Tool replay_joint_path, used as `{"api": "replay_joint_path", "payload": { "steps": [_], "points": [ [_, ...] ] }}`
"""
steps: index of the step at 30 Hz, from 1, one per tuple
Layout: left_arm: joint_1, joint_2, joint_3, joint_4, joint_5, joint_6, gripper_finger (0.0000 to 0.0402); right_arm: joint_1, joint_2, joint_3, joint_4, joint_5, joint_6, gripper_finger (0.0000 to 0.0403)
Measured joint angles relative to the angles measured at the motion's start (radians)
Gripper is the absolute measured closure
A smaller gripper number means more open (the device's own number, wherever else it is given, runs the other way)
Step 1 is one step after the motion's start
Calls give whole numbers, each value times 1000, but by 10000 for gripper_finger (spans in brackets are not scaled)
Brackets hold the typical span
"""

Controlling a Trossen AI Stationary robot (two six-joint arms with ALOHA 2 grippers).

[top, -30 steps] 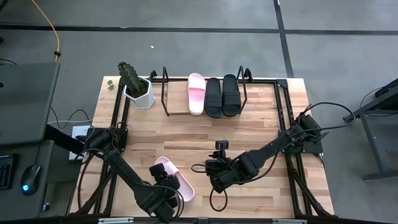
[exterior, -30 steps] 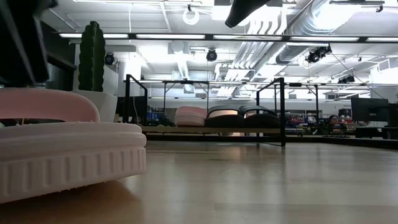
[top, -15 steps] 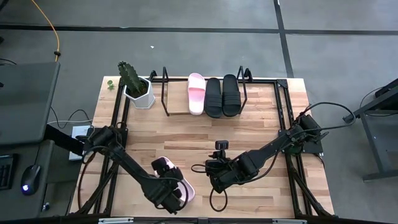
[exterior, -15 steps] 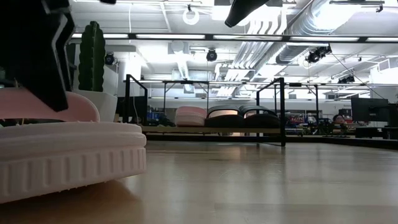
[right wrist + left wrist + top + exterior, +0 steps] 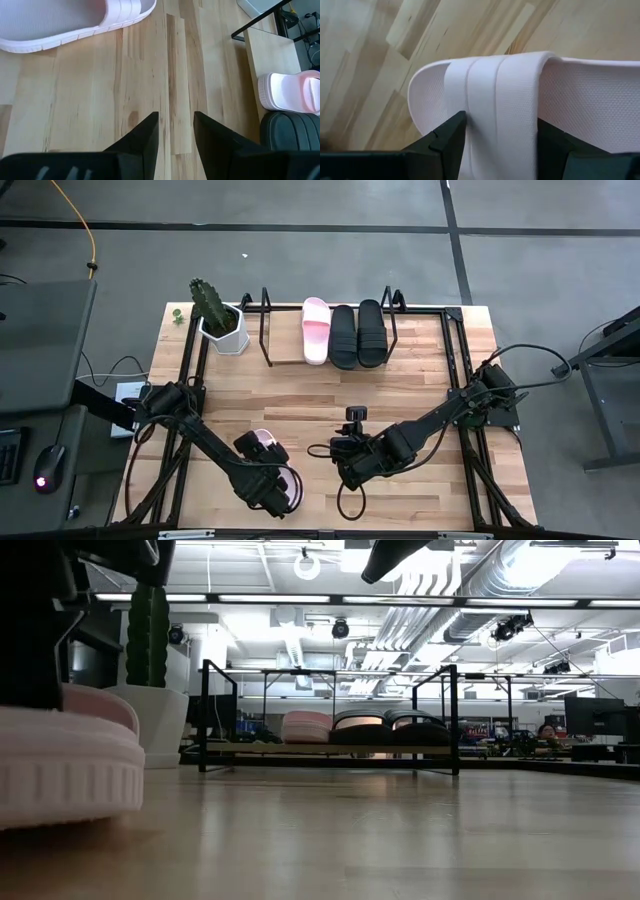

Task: Pick and place slides into the shelf
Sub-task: Put the pink slides on the shelf

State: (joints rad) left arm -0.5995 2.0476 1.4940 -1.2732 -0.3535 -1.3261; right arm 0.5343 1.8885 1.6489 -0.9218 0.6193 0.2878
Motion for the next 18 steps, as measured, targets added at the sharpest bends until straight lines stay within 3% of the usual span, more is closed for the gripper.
{"api": "replay_joint_path", "payload": {
  "steps": [12,18],
  "points": [
    [-2,0,0,-13,26,-41,229,0,0,0,3,0,0,288],
    [-2,0,0,-13,35,-41,281,0,0,0,5,0,0,288]
  ]
}}
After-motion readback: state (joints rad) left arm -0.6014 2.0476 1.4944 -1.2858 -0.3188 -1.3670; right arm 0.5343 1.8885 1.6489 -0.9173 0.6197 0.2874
